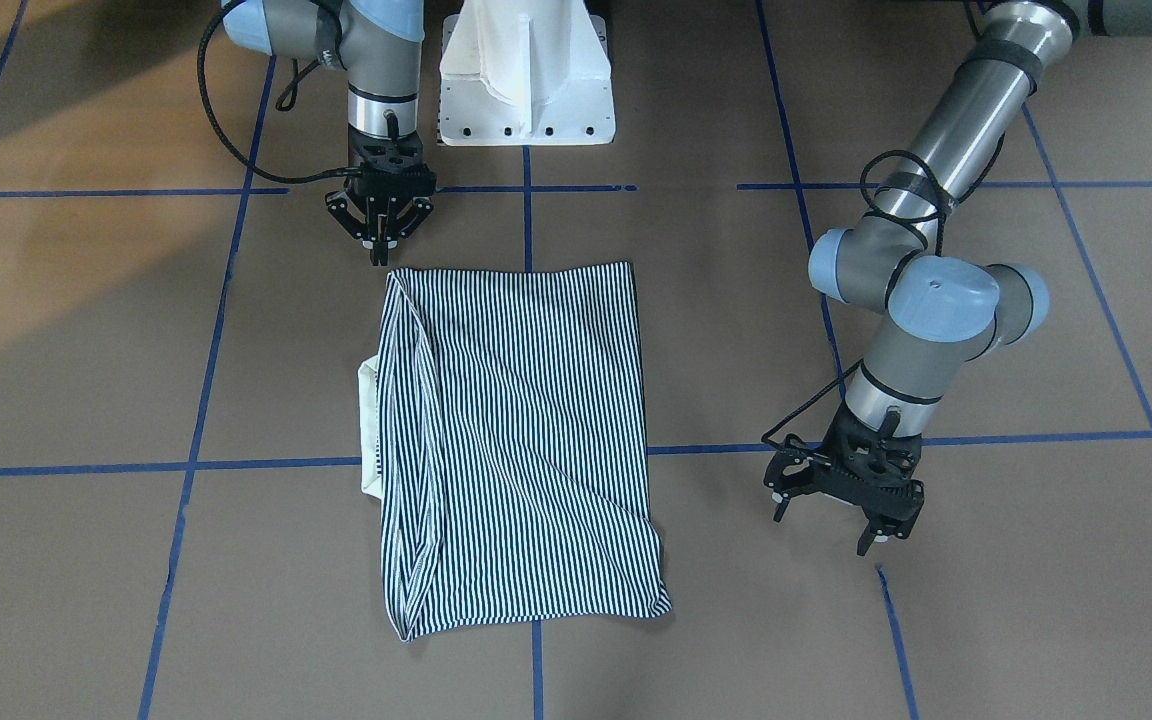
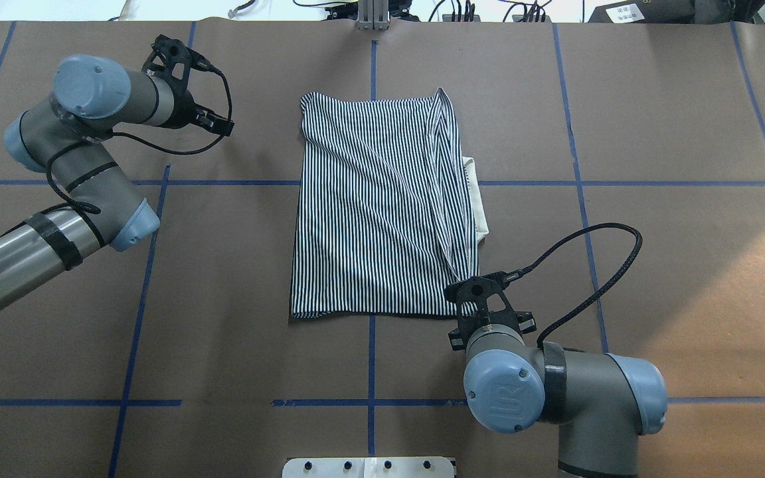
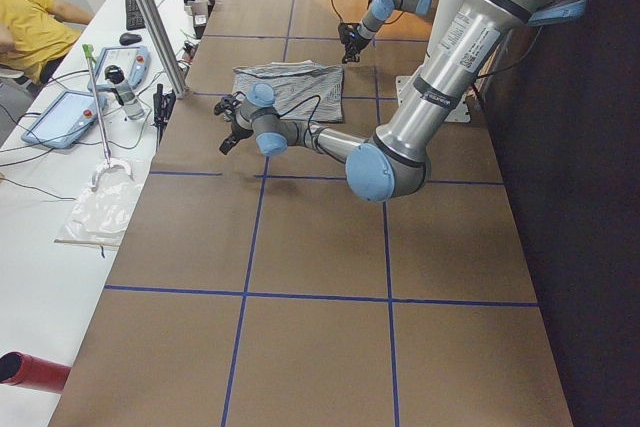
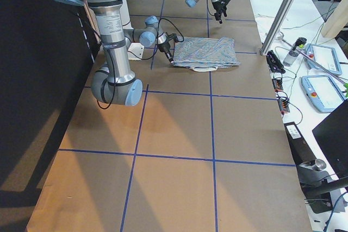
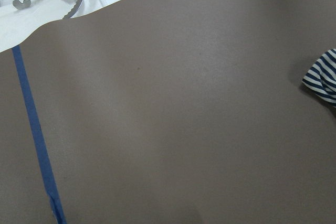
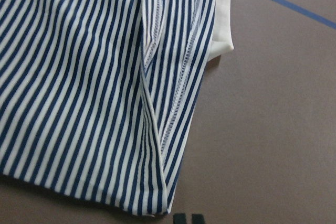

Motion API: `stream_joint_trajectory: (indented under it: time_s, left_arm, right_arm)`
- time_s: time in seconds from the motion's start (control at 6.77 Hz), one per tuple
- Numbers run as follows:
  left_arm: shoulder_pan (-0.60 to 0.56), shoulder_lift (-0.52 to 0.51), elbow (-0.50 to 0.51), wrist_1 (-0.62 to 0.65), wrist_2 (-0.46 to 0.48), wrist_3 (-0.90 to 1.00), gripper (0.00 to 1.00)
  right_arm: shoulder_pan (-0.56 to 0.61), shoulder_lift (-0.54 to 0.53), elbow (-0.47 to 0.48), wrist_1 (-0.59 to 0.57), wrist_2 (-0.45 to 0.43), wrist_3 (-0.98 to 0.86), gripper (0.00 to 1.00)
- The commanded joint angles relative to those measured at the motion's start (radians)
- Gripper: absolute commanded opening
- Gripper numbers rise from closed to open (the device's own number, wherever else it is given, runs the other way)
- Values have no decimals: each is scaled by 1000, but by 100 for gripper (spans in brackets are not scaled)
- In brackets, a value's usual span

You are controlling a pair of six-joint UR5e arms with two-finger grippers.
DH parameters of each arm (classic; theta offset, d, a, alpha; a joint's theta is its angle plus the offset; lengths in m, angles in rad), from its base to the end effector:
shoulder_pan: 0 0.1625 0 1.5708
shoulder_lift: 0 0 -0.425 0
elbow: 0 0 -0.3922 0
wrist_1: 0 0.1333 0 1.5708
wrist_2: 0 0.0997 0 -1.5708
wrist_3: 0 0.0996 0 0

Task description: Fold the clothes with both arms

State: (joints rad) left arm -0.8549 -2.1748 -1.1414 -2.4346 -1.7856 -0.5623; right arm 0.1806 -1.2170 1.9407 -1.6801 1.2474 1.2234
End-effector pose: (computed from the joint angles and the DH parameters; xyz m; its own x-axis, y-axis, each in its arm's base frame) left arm 0.4156 -0.6485 0.4077 0.6993 0.4555 -0.5509 0.0469 0.7397 0.6713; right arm -0.5380 -0.2659 0.3212 0.8752 -0.1684 0.4536 -0.0559 0.8960 0.4404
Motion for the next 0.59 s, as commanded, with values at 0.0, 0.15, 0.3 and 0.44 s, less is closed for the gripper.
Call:
stream_joint_trajectory:
  time_s: [0.0, 0.15, 0.3, 0.44]
  left_arm:
    - [2, 0, 0, 0, 0, -1, 100]
    - [2, 1, 0, 0, 0, -1, 100]
    - [4, 1, 0, 0, 0, -1, 100]
    - [4, 1, 0, 0, 0, -1, 100]
  right_arm:
    - [-9, 1, 24, -1, 4, 61, 100]
    - [34, 7, 37, 2, 32, 47, 100]
    - [80, 36, 17, 7, 56, 3, 100]
    - [112, 81, -38, 7, 61, -11, 83]
